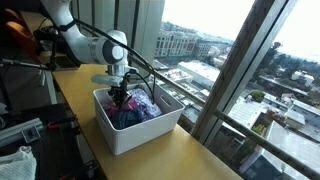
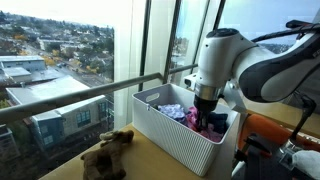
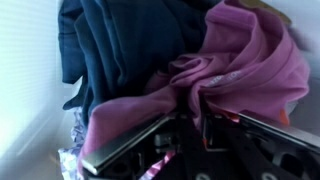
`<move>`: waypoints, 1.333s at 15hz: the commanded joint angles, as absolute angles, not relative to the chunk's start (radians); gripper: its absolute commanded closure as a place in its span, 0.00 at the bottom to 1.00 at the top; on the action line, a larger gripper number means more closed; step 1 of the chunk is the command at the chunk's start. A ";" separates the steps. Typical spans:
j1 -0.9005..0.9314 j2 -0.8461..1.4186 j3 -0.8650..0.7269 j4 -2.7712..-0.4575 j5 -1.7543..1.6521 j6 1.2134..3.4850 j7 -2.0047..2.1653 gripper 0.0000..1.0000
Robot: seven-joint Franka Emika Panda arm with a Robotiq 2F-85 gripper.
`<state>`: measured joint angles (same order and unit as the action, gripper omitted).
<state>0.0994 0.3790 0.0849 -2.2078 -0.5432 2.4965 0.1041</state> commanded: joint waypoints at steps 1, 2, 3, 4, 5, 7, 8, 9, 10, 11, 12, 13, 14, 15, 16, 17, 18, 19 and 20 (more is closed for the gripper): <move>0.126 0.474 0.046 -2.156 -0.515 2.538 0.082 0.97; 0.131 0.479 0.044 -2.150 -0.509 2.535 0.081 0.63; 0.130 0.468 0.048 -2.151 -0.497 2.530 0.070 0.60; 0.131 0.451 0.052 -2.157 -0.486 2.528 0.065 0.55; 0.133 0.424 0.054 -2.164 -0.476 2.518 0.062 0.49; 0.140 0.368 0.053 -2.176 -0.463 2.494 0.064 0.34; 0.143 0.343 0.054 -2.178 -0.458 2.482 0.065 0.26; 0.149 0.311 0.057 -2.178 -0.455 2.463 0.067 0.19; 0.155 0.286 0.061 -2.177 -0.456 2.450 0.069 0.11; 0.164 0.264 0.067 -2.166 -0.457 2.434 0.072 0.05; 0.170 0.252 0.074 -2.154 -0.456 2.427 0.072 0.01; 0.176 0.244 0.079 -2.139 -0.457 2.420 0.073 0.00; 0.184 0.249 0.086 -2.112 -0.454 2.418 0.075 0.00; 0.191 0.260 0.093 -2.086 -0.449 2.427 0.075 0.00; 0.198 0.284 0.097 -2.051 -0.449 2.441 0.074 0.00; 0.207 0.314 0.100 -2.011 -0.449 2.450 0.078 0.00; 0.218 0.350 0.103 -1.965 -0.451 2.458 0.081 0.00; 0.228 0.381 0.106 -1.924 -0.450 2.461 0.076 0.00; 0.238 0.419 0.108 -1.873 -0.447 2.461 0.071 0.00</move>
<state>0.2158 0.3014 0.1003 -2.0206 -0.4645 2.4571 0.0909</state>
